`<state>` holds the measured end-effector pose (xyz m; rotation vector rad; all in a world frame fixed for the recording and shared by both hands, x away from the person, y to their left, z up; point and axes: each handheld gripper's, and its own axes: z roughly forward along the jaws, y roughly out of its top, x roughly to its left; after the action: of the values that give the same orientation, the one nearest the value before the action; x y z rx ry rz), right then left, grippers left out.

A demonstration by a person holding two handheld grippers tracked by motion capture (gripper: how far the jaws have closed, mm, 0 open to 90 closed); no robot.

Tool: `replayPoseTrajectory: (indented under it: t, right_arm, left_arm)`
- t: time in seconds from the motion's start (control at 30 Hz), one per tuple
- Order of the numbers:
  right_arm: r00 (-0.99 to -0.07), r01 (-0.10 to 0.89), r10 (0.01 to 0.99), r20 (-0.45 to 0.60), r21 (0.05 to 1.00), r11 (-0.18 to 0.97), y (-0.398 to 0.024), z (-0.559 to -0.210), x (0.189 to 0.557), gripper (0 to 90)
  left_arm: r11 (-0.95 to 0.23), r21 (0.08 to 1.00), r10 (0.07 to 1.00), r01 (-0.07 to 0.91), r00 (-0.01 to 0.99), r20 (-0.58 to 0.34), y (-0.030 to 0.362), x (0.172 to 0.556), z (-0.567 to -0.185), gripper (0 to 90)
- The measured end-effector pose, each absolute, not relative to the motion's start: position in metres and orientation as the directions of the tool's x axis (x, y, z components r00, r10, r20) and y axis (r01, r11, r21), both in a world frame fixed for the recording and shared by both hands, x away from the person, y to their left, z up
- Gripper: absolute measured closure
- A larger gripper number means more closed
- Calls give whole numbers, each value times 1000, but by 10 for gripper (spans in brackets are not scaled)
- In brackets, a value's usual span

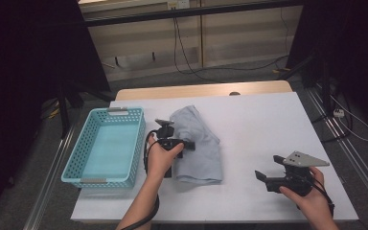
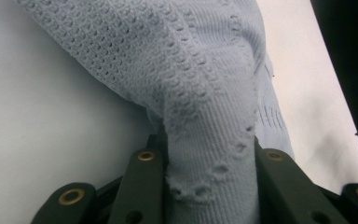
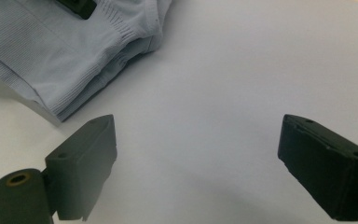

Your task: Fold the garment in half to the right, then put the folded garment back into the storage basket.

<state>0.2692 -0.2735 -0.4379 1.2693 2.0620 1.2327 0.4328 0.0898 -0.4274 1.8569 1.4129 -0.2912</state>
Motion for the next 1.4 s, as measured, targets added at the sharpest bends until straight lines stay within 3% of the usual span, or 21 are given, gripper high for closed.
replayPoseTrajectory:
  t: [1.4]
  right_arm:
    - [-553, 473, 826, 104, 856, 209, -257, -437, 279, 96]
  left_arm:
    - [-298, 391, 806, 870, 450, -386, 113, 445, -359, 723]
